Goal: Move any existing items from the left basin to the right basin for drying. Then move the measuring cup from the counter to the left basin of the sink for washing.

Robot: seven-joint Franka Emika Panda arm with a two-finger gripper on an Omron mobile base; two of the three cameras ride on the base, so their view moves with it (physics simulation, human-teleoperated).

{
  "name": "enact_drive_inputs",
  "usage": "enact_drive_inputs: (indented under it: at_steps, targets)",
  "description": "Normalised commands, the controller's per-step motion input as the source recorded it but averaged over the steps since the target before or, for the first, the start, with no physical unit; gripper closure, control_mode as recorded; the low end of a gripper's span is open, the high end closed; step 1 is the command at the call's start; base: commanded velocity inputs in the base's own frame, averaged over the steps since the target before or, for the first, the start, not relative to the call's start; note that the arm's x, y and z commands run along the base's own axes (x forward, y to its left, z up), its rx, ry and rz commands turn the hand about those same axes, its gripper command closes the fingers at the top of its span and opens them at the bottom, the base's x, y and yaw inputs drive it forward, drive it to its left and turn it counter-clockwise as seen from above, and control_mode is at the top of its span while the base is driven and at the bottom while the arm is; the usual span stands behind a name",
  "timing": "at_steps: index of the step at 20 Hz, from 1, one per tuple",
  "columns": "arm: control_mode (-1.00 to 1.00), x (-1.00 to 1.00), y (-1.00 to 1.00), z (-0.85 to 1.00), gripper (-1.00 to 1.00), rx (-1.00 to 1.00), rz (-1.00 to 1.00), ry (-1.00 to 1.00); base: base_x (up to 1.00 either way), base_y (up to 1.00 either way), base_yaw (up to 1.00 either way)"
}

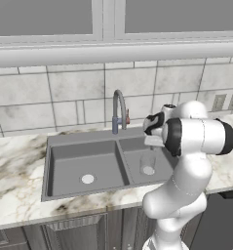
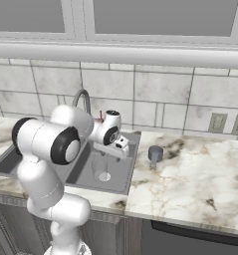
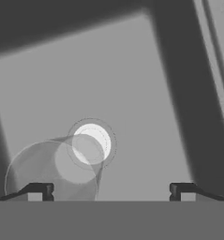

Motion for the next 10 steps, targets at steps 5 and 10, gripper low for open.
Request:
enact_drive_inputs:
  at_steps: [5, 10]
  targets:
    - [-1.0, 0.0, -0.34, 0.35, -1.0, 0.0, 0.0, 0.0, 0.0, 0.0, 0.0]
    - [-1.0, -0.01, -0.44, 0.29, -1.0, 0.0, 0.0, 0.0, 0.0, 0.0, 0.0]
